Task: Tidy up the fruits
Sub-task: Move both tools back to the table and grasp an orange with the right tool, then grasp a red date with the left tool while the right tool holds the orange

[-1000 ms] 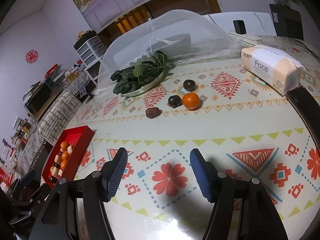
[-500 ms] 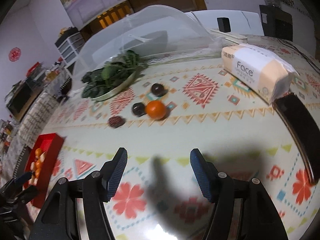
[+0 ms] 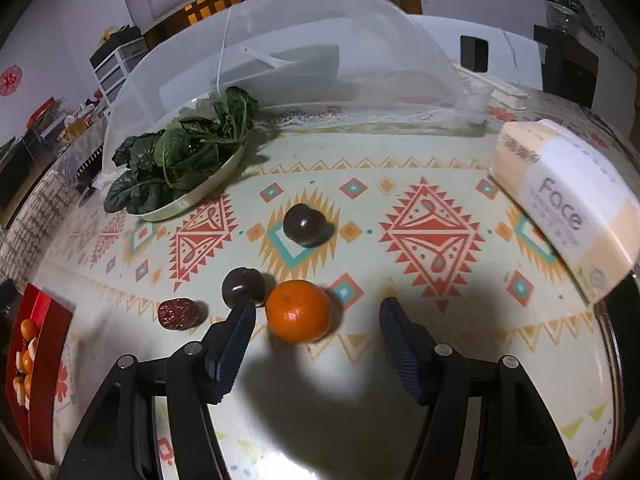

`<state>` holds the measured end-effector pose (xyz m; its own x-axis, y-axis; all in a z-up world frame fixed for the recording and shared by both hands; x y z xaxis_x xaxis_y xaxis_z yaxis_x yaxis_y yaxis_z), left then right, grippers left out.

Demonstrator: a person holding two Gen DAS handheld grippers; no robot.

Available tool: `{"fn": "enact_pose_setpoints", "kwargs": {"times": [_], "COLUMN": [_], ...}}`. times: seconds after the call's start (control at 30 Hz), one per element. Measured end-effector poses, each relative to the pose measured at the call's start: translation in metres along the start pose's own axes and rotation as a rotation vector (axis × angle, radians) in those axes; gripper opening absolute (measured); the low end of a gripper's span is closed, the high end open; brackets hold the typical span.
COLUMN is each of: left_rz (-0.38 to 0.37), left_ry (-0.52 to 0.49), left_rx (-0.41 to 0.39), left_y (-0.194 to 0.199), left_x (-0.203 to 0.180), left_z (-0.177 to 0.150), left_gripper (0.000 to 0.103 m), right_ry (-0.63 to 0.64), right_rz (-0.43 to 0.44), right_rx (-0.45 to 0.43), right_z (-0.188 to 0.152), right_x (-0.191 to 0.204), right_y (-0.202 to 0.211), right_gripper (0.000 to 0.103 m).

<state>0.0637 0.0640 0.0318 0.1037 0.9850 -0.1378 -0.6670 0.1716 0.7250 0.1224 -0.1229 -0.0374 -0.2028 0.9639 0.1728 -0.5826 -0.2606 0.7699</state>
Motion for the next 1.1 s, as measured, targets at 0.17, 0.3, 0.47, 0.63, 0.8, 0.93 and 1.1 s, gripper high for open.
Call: {"fn": "enact_pose_setpoints", "kwargs": {"times": [0.17, 0.3, 0.47, 0.63, 0.8, 0.93, 1.1], "left_rz": [-0.031, -0.059, -0.086, -0.082, -0.062, -0.063, -0.064], "left_ry": [-0.011, -0.034, -0.084, -0.131, -0.14, -0.12, -0.097], "left_rx": [0.06, 0.078, 0.093, 0.116, 0.134, 0.133, 0.115], "left_y": [-0.032, -0.048, -0.07, -0.091, -0.102, -0.1, -0.088], "left_x": [-0.013, -0.025, -0.047, -0.064, -0.067, -0.063, -0.056], "left_z": [-0.008, -0.009, -0.009, -0.012, -0.015, -0.016, -0.017], "left_gripper": [0.058, 0.058, 0.058, 0.058, 0.035, 0.02, 0.02], "right_ry": [0.036, 0.031, -0.04, -0.079, -0.085, -0.092, -0.097], "right_rz": [0.002, 0.015, 0.06, 0.094, 0.111, 0.111, 0.107], "right_rx": [-0.002, -0.01, -0.012, -0.025, -0.03, -0.033, -0.037], "right_z": [0.002, 0.0, 0.0, 0.002, 0.003, 0.004, 0.003], "right_x": [0.007, 0.007, -0.009, -0.016, -0.015, -0.016, -0.017], "right_y": [-0.002, 0.0, 0.005, 0.011, 0.014, 0.015, 0.016], "right_gripper": [0.035, 0.035, 0.035, 0.035, 0.035, 0.035, 0.035]}}
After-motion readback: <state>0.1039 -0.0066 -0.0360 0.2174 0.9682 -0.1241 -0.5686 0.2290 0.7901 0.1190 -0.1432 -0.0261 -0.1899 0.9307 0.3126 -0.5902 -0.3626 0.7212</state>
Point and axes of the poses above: each gripper's, at about its wrist camera, not at the fingertips, and y roughly against the way its jaws point, x to its left, z to its top, the point moved 6 cm from there along -y, roughly the way its jaws point, and after that the axes turned 4 degrees about y, right-handed, at the moved point
